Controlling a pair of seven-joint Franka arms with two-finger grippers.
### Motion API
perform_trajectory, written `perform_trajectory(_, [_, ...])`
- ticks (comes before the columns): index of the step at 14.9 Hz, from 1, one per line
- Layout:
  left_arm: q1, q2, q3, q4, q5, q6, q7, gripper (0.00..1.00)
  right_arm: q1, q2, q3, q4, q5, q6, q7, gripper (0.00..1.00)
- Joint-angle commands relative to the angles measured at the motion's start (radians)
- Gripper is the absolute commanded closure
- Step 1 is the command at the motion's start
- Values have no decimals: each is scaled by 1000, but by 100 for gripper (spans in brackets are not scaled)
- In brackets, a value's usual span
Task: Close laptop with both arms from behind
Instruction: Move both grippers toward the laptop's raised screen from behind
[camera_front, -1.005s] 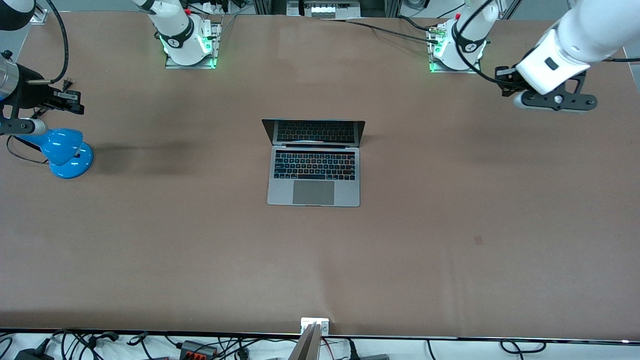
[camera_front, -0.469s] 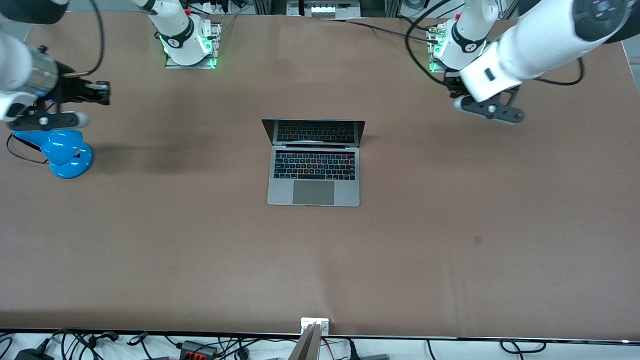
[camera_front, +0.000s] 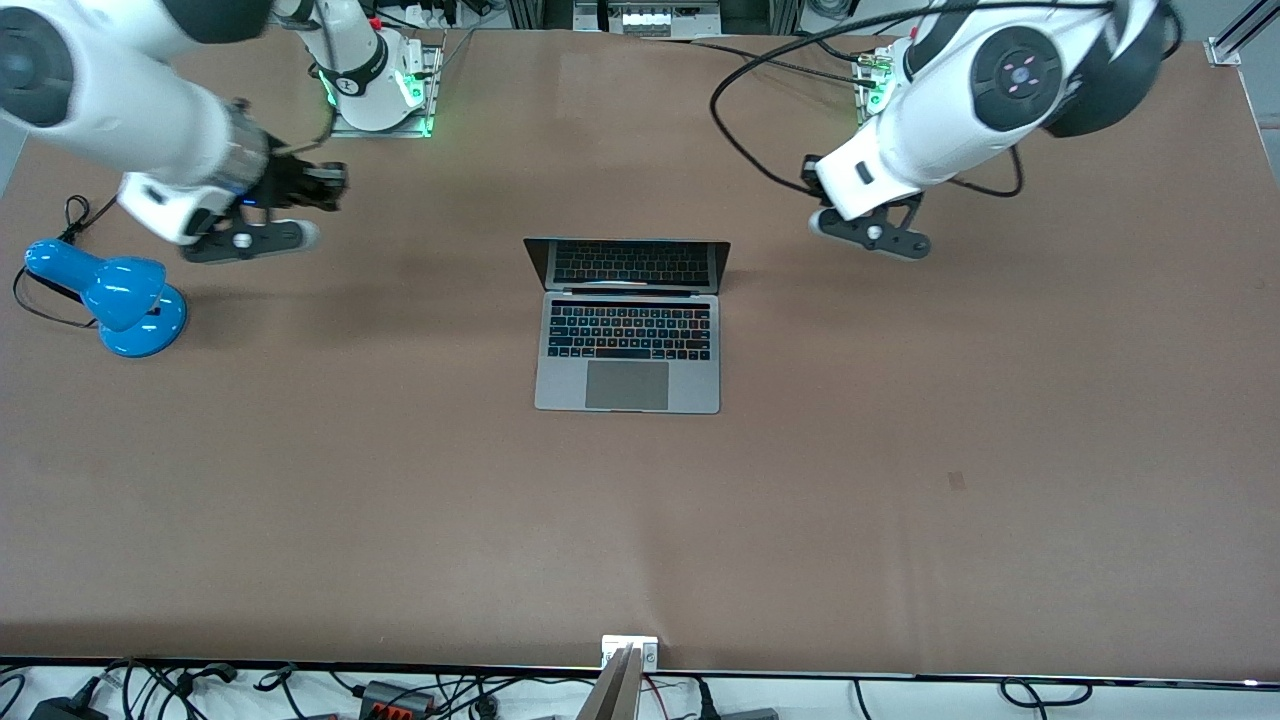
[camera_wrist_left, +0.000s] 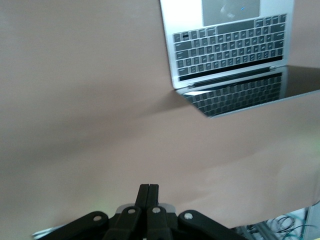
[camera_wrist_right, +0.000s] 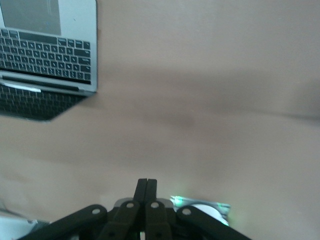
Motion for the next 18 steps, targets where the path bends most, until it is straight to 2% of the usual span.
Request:
perform_trajectory(1, [4,26,-57,-44,-32,76,-33,100,121,-49,-8,-137,12,128,125,100])
perform_trajectory(7, [-31,84,-108,-67,-22,171,-37,100,391,-28,-8,-271,14,378,417,100])
perform_trajectory(13, [-97,89,-109,-184,-18,341,-37,100,478,38,-8,-366,14,656,494,100])
perform_trajectory(18, [-122,120,-109,-210,-18,425,-71,100,493,64,-10,-366,11,704,492,100])
